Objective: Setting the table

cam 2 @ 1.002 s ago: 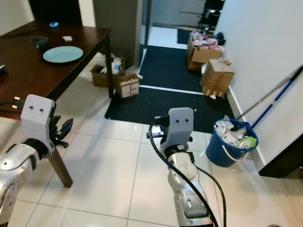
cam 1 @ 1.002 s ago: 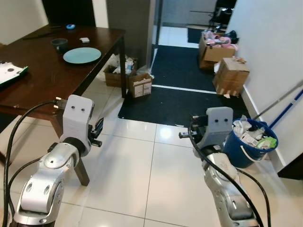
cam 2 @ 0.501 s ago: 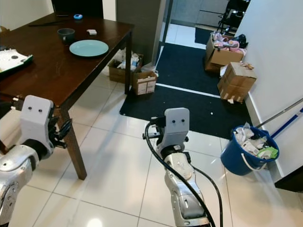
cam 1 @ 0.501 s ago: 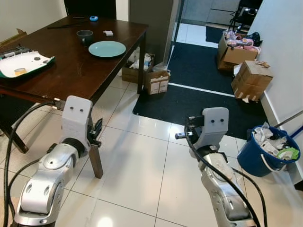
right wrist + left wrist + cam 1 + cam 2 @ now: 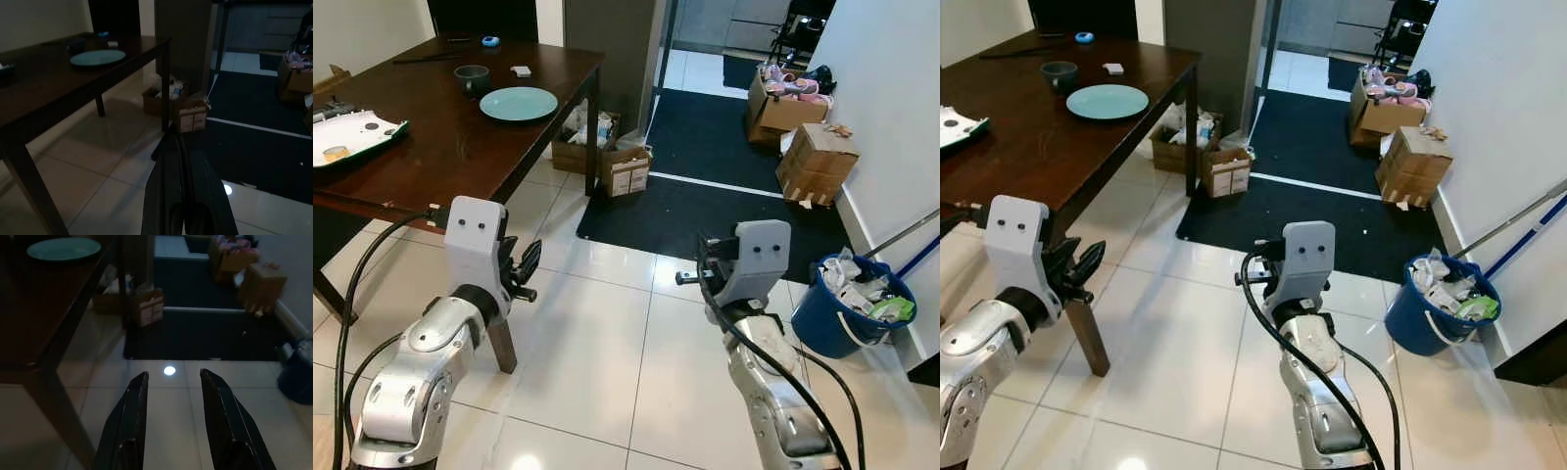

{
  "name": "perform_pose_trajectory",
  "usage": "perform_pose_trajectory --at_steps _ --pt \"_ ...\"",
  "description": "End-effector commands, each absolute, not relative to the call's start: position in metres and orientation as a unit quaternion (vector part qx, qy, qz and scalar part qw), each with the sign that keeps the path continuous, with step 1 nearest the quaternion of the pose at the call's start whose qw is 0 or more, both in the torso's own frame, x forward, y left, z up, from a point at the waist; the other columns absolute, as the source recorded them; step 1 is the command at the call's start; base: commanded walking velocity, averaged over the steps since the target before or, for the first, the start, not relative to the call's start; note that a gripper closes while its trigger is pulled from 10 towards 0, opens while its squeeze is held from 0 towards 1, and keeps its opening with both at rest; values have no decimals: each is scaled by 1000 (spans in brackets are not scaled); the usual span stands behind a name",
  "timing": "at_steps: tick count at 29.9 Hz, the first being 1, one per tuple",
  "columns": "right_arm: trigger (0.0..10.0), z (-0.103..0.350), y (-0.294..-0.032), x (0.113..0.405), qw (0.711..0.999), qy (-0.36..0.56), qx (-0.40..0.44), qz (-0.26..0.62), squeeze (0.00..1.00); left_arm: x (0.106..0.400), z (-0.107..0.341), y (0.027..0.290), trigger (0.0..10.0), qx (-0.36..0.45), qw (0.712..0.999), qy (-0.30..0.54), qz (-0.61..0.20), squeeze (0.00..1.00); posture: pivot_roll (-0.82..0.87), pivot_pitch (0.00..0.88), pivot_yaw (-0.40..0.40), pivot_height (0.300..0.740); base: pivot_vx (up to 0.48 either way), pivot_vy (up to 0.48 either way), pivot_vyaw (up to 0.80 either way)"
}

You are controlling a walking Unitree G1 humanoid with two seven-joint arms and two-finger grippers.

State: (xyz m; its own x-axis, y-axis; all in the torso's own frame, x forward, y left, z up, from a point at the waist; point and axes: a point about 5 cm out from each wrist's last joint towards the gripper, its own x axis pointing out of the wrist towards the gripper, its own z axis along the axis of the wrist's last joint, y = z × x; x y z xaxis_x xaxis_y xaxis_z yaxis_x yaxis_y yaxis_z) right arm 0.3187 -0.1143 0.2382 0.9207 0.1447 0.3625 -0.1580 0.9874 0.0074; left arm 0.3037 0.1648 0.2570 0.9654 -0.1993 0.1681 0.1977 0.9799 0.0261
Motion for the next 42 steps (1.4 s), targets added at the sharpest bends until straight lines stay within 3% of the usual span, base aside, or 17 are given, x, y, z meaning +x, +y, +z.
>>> perform_pose_trajectory --at_steps 1,3,4,8,42 --pt "10000 241 -115 315 976 -201 33 76 0 303 264 172 10000 -20 991 -124 -54 0 65 132 -7 740 0 0 0" --pt "10000 240 -115 315 976 -202 35 75 0 303 265 175 10000 -30 989 -138 -32 0 65 132 -7 740 0 0 0" --pt "10000 235 -116 314 976 -203 30 70 0 302 257 180 10000 5 989 -149 6 0 67 129 -5 740 0 0 0" --pt "10000 215 -120 314 981 -184 24 53 0 297 223 181 10000 30 993 -115 14 0 61 121 -7 740 0 0 0" --pt "10000 209 -116 316 981 -188 15 55 0 307 209 161 10000 39 992 -106 -53 0 51 104 1 740 8 0 0"
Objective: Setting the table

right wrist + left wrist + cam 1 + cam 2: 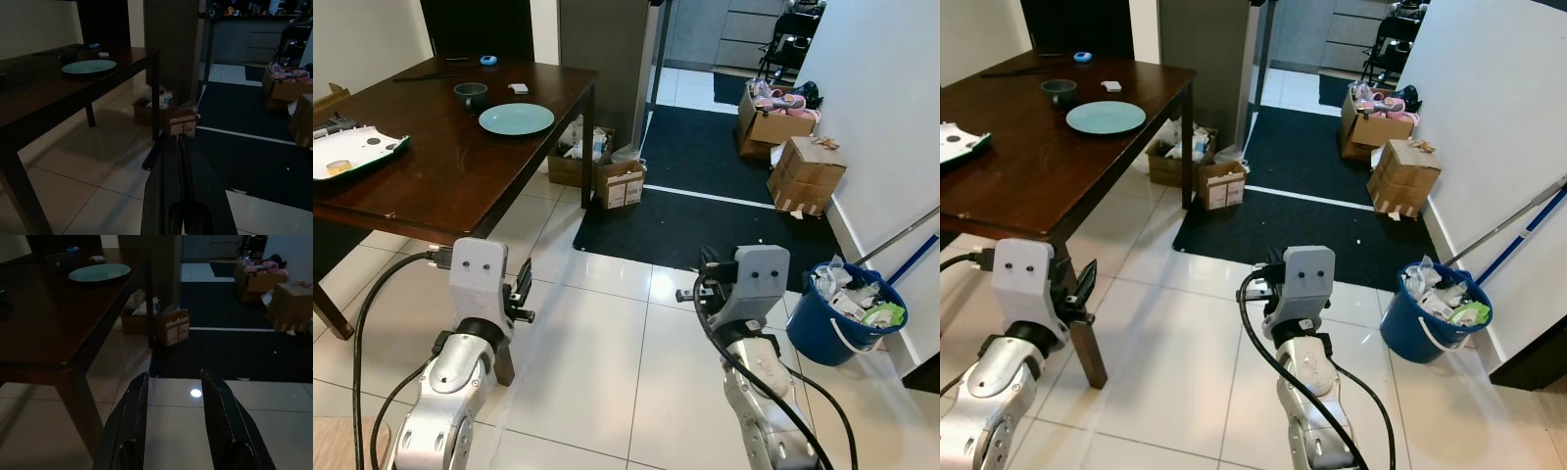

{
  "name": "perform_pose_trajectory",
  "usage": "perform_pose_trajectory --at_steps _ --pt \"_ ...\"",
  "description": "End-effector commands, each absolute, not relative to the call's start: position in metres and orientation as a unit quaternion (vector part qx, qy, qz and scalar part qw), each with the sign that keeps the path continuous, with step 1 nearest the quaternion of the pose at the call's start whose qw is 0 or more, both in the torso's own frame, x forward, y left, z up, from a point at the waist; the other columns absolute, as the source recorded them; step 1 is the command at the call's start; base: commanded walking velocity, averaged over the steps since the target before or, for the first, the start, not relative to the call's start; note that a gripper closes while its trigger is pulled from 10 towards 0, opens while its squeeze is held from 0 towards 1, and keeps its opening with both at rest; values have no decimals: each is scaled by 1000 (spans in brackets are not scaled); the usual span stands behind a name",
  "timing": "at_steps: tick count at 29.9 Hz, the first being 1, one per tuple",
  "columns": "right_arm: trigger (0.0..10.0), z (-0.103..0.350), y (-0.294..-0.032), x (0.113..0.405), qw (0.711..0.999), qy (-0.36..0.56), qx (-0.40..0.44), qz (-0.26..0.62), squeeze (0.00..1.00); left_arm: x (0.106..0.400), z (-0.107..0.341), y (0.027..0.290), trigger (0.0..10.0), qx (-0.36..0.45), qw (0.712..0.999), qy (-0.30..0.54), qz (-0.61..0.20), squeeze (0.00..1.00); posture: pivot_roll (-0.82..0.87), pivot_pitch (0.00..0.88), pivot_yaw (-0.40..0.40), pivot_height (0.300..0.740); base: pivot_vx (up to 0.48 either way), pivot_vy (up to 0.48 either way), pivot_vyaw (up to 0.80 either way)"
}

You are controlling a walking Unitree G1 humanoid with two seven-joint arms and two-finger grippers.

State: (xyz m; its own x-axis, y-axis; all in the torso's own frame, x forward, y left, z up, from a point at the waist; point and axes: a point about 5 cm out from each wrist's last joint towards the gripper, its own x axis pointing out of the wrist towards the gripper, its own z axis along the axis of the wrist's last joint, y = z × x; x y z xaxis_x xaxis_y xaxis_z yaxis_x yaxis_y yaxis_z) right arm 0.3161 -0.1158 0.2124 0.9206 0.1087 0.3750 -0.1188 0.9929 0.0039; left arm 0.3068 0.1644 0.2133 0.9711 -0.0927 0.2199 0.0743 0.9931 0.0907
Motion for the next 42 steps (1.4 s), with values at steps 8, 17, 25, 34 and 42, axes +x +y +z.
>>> perform_pose_trajectory --at_steps 8,17,25,34,42 --pt "10000 207 -117 317 981 -185 14 53 0 307 209 155 10000 44 990 -109 -73 0 50 104 2 740 371 0 0" --pt "10000 205 -117 317 982 -181 13 53 0 308 209 155 10000 48 990 -111 -76 0 50 103 3 740 480 0 0" --pt "10000 203 -118 317 983 -177 11 51 0 309 209 155 10000 48 990 -111 -78 0 48 106 6 740 480 0 0" --pt "10000 201 -120 316 983 -176 11 44 0 310 210 153 10000 46 989 -111 -83 0 41 106 15 740 480 0 0" --pt "10000 201 -121 316 983 -177 10 42 0 311 209 153 10000 45 989 -110 -82 0 39 104 14 740 480 0 0"
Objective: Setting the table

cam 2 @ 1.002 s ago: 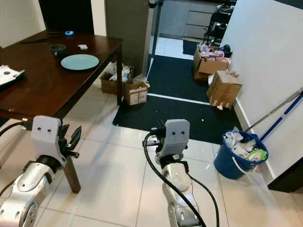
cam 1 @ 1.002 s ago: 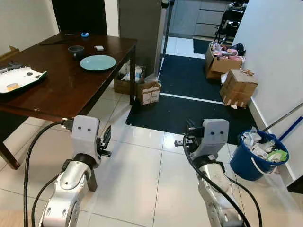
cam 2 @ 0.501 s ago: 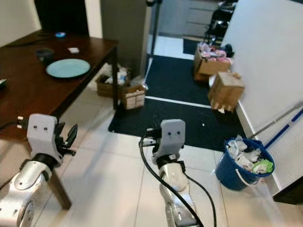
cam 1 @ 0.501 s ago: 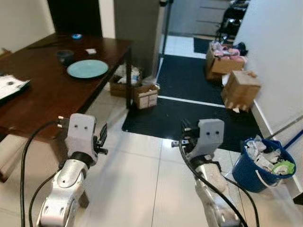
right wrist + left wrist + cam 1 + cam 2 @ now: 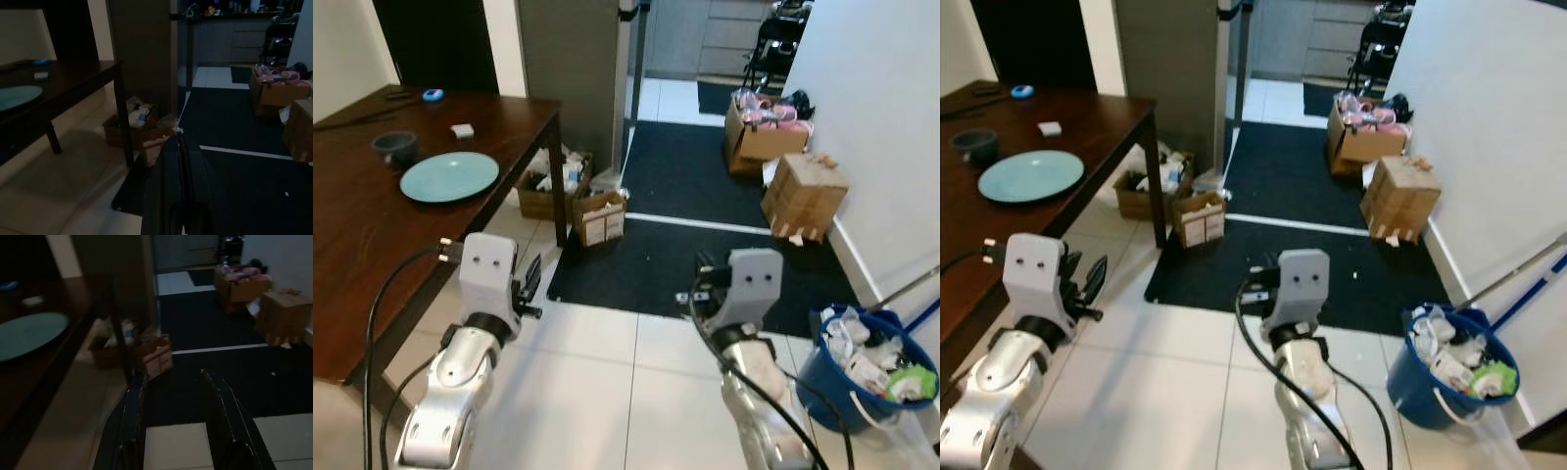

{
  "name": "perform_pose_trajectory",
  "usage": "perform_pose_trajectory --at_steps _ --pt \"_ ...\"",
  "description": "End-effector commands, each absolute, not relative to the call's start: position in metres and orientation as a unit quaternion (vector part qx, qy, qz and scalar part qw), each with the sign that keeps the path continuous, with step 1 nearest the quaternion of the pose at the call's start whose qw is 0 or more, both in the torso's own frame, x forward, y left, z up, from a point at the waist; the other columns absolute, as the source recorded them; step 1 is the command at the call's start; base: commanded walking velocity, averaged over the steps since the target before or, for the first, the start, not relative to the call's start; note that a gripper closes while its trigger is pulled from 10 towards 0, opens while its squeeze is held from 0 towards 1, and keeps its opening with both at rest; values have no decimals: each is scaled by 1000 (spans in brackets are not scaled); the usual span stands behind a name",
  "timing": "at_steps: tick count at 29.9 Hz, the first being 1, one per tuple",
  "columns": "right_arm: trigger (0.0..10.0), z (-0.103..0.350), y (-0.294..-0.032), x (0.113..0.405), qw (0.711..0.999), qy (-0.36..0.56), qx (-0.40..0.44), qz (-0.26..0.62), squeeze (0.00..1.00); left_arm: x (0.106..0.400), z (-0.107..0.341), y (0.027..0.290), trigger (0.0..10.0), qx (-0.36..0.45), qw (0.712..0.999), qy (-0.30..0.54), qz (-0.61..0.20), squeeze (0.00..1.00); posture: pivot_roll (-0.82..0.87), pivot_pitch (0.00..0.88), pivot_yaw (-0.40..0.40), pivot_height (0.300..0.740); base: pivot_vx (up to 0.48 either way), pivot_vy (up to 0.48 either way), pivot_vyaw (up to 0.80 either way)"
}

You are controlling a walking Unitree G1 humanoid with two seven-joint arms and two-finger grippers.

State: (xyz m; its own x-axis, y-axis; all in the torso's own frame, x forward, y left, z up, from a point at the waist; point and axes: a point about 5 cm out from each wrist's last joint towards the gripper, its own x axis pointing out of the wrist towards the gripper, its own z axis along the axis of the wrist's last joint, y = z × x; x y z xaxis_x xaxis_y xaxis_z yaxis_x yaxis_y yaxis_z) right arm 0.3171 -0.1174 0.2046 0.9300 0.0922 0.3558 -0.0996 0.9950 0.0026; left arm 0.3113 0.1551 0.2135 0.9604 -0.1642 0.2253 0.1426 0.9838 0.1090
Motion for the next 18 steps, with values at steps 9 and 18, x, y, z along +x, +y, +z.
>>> perform_pose_trajectory --at_steps 9,18 --pt "10000 202 -120 317 983 -178 9 43 0 314 209 153 10000 44 990 -110 -79 0 35 105 13 740 480 0 0" --pt "10000 209 -118 316 981 -187 14 52 0 317 208 154 10000 38 991 -105 -75 0 35 106 16 740 480 0 0"
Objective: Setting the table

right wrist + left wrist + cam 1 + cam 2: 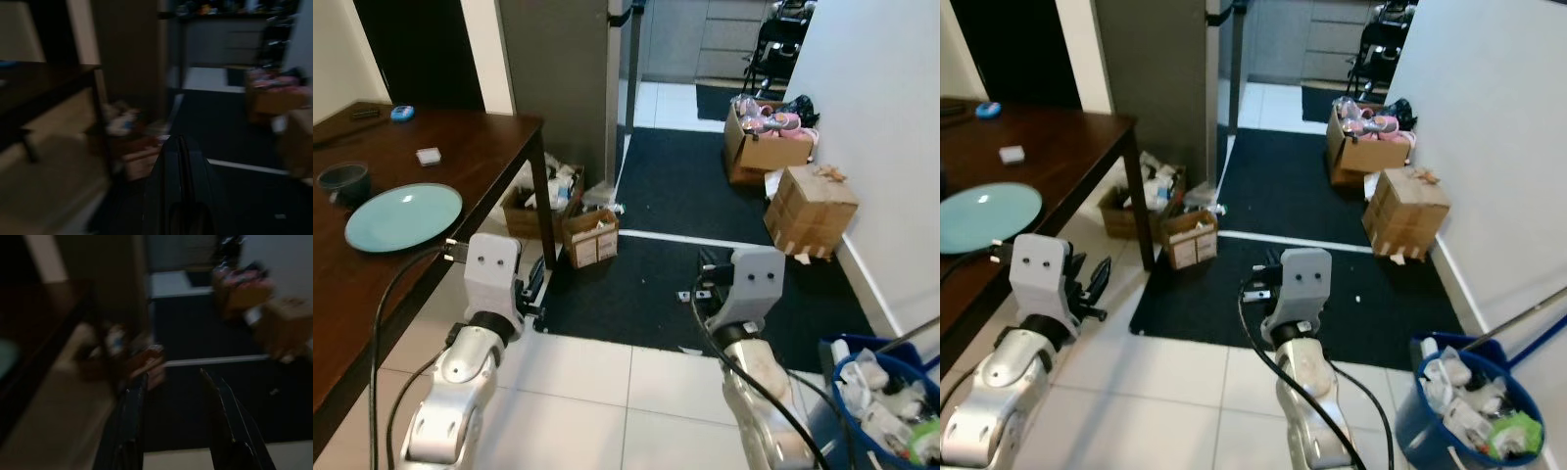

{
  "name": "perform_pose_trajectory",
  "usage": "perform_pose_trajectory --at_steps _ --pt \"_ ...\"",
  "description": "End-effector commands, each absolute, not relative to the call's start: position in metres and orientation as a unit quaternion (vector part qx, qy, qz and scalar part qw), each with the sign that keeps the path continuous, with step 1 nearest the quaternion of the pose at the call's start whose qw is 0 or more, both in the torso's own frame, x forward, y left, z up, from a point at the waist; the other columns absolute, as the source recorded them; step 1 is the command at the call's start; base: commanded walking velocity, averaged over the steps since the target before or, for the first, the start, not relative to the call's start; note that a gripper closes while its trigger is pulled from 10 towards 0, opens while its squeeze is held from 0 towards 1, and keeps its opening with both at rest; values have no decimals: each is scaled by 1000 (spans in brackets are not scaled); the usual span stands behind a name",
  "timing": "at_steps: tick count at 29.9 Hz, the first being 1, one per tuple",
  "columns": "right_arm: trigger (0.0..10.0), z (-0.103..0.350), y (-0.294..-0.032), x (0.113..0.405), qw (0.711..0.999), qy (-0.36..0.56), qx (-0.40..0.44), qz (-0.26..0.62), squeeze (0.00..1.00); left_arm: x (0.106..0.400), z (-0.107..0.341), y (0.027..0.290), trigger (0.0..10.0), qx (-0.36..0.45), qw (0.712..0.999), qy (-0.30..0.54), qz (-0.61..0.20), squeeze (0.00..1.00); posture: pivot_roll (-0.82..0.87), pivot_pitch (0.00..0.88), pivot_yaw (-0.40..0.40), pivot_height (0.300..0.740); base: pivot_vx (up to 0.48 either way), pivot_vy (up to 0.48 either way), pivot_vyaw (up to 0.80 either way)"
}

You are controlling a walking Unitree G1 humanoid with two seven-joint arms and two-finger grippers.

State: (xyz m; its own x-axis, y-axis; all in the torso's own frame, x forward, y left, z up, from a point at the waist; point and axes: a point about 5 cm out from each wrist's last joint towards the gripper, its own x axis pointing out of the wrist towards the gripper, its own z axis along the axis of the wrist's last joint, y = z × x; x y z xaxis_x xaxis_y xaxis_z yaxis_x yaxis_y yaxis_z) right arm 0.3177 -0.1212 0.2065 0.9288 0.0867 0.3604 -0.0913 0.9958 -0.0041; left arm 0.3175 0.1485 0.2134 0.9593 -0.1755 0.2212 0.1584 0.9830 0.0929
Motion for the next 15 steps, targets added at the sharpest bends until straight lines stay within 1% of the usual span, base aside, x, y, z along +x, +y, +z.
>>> perform_pose_trajectory --at_steps 1,7,11,15 --pt "10000 209 -117 316 981 -188 14 54 0 317 208 154 10000 38 991 -105 -76 0 35 106 16 740 480 0 0" --pt "10000 212 -113 315 980 -190 14 65 0 315 207 155 10000 29 992 -101 -74 0 37 109 14 740 480 0 0" --pt "10000 213 -112 315 979 -190 12 69 0 313 205 157 10000 22 993 -98 -69 0 33 119 -1 740 480 0 0" --pt "10000 214 -114 317 979 -186 3 82 0 308 200 168 10000 13 995 -95 -21 0 33 135 -32 740 480 0 0"
